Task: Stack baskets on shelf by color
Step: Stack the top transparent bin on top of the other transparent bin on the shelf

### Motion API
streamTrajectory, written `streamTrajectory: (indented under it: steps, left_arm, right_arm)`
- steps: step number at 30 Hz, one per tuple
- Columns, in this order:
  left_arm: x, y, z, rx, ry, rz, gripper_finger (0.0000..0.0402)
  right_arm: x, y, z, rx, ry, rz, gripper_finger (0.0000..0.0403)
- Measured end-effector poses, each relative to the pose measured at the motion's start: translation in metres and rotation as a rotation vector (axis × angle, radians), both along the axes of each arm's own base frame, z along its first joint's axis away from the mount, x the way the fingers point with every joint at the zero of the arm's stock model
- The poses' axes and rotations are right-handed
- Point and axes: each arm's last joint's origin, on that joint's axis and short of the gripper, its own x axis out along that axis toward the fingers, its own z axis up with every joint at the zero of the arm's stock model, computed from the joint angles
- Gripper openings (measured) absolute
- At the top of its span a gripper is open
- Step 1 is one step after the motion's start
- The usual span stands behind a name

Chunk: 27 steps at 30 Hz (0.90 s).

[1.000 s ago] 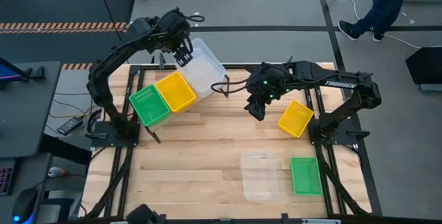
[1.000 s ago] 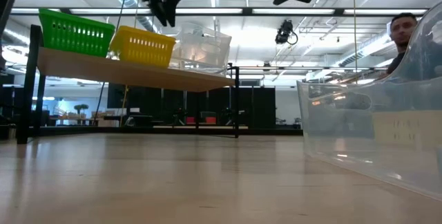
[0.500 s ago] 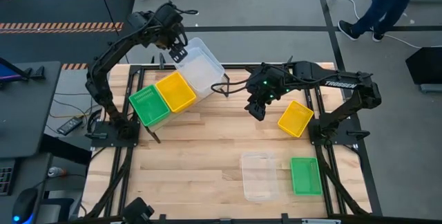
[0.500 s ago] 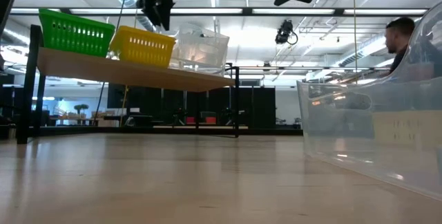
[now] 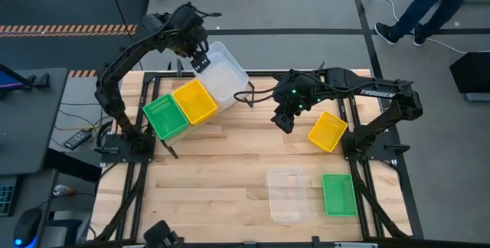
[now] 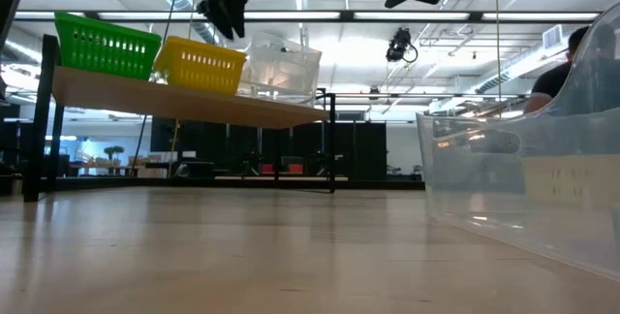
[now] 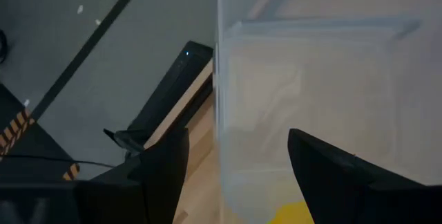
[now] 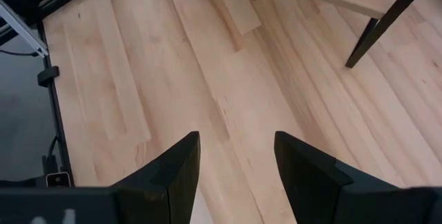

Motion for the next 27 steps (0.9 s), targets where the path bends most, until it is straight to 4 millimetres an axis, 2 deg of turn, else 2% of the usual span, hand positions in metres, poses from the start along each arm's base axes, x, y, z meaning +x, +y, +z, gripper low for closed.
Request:
streamTrajectory:
  steps: [5, 11, 15, 23, 27]
  left_arm:
    - [0.008, 0.007, -0.014, -0.032, 0.041, -0.003, 0.025]
    - [0.013, 0.011, -0.018, -0.029, 0.038, -0.004, 0.0233]
    - [0.013, 0.011, -0.018, -0.03, 0.032, 0.005, 0.0177]
    - [0.012, 0.011, -0.018, -0.047, 0.031, 0.006, 0.0019]
    - [0.009, 0.015, -0.018, -0.059, 0.02, 0.035, 0.0014]
  right_arm:
    - [0.0, 0.0, 0.0, 0.013, -0.001, -0.02, 0.0193]
    - [0.0, -0.001, 0.0, 0.0, 0.0, -0.047, 0.0193]
    - [0.0, 0.0, 0.0, -0.004, 0.0, -0.043, 0.0193]
    - [0.0, 0.0, 0.0, -0.036, 0.0, -0.001, 0.0193]
    - [0.0, 0.0, 0.0, -0.052, 0.0, 0.021, 0.0193]
